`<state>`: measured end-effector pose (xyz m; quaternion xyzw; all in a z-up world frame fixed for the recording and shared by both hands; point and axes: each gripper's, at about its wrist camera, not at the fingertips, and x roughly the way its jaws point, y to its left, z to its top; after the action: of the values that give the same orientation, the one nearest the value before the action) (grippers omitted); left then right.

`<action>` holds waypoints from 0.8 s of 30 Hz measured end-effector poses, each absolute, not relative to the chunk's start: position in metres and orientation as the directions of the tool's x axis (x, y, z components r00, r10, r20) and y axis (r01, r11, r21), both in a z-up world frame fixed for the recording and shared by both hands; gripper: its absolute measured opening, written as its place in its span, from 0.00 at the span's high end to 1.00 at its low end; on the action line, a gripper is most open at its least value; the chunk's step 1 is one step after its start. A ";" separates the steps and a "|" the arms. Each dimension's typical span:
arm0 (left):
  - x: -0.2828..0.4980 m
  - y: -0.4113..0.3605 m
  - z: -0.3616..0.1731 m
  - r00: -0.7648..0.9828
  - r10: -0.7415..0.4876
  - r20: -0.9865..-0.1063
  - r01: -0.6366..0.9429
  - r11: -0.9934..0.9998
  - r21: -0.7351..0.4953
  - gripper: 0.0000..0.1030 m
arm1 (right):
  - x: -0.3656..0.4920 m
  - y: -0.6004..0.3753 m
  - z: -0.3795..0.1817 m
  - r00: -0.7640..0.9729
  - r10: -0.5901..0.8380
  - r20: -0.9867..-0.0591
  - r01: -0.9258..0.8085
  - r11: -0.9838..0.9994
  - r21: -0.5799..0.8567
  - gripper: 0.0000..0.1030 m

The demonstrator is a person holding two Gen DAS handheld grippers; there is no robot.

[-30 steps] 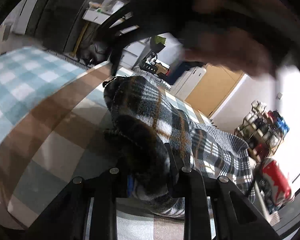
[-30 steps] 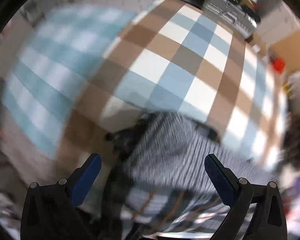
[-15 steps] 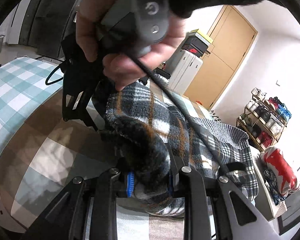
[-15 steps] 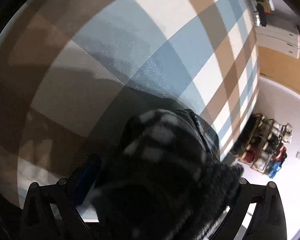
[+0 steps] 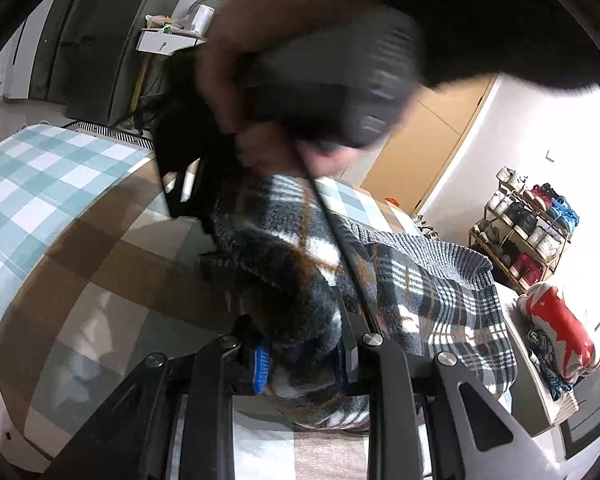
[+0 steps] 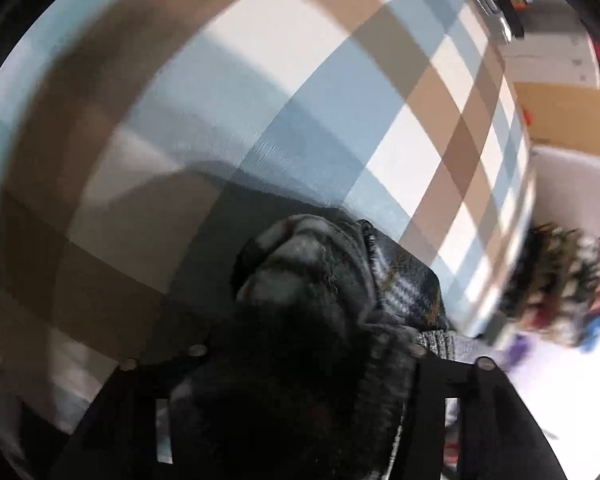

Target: Fold large clothes

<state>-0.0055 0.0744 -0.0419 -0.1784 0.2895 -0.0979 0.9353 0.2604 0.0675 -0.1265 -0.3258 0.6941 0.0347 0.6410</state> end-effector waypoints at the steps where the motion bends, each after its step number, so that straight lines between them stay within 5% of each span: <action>1: -0.005 0.076 -0.042 0.811 -0.290 -0.508 0.079 0.914 -0.397 0.81 | 0.261 0.057 -0.117 0.034 -0.342 -0.939 -0.479 0.819 -0.316 0.56; 14: -0.024 0.115 -0.001 0.868 -0.242 -0.434 0.085 0.933 -0.350 0.81 | 0.254 0.044 -0.032 0.099 0.212 -0.972 -0.485 0.863 0.139 0.62; 19: -0.025 0.110 0.040 0.885 -0.245 -0.397 0.162 0.959 -0.231 0.81 | 0.242 0.033 0.024 0.115 0.485 -0.867 -0.546 0.760 0.353 0.63; 24: -0.030 0.024 0.083 0.889 -0.261 -0.377 0.305 0.950 0.062 0.81 | 0.239 -0.031 0.047 0.138 0.668 -0.731 -0.526 0.675 0.517 0.63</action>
<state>-0.0297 0.0242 0.0826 0.0601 0.1855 -0.1460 0.9699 0.2386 -0.0314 0.0470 0.0680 0.5225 0.3973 0.7514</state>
